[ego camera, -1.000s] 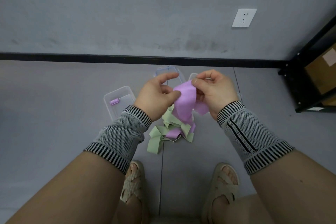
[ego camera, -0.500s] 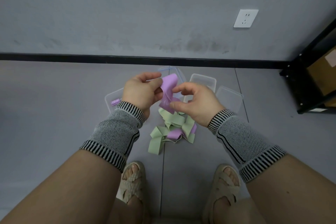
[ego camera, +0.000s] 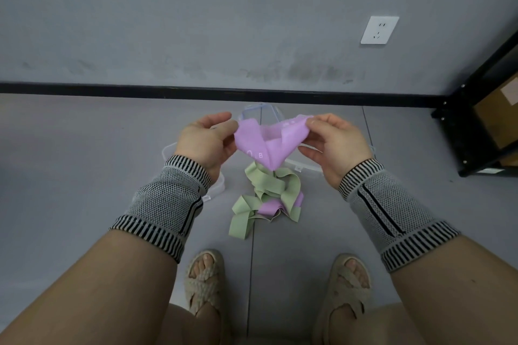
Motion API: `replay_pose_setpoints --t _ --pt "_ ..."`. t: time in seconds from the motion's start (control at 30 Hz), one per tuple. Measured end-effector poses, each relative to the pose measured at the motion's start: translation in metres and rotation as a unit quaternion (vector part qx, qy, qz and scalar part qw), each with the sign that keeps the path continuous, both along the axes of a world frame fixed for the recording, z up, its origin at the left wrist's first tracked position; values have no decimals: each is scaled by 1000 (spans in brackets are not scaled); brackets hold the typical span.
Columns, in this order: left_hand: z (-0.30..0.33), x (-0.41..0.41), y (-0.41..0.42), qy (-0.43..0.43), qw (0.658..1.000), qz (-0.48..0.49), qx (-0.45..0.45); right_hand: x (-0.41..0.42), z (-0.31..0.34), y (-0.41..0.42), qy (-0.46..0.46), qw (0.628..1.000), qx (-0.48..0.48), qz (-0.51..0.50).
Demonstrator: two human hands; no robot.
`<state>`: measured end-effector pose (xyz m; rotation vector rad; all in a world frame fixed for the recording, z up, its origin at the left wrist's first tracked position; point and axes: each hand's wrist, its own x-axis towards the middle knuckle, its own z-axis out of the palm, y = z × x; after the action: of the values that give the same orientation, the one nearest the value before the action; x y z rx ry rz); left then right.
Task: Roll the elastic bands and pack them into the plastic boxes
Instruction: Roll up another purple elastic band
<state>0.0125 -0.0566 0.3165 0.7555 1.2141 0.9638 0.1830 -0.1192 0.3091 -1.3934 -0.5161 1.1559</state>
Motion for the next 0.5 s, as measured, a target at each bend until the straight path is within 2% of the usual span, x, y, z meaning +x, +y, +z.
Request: replay_pose_setpoints --t 0.1,0.17,0.27,0.33,0.4,0.5 --pt "-3 -2 5 19 999 31 -11 7 0 1 67 995 -11 -71" --pt "-4 -3 7 18 998 54 -11 12 -1 1 55 993 -43 -91" --pt "-2 -2 6 -8 998 61 1 16 -9 -1 -17 992 -111 -61" --pt "0 3 3 -16 999 52 4 16 -14 0 -106 983 -145 -42" --pt "0 9 -1 -15 999 37 8 13 -15 2 -187 972 -136 -39" --pt "-1 17 -6 -13 1000 17 15 3 -12 4 -204 974 -93 20"
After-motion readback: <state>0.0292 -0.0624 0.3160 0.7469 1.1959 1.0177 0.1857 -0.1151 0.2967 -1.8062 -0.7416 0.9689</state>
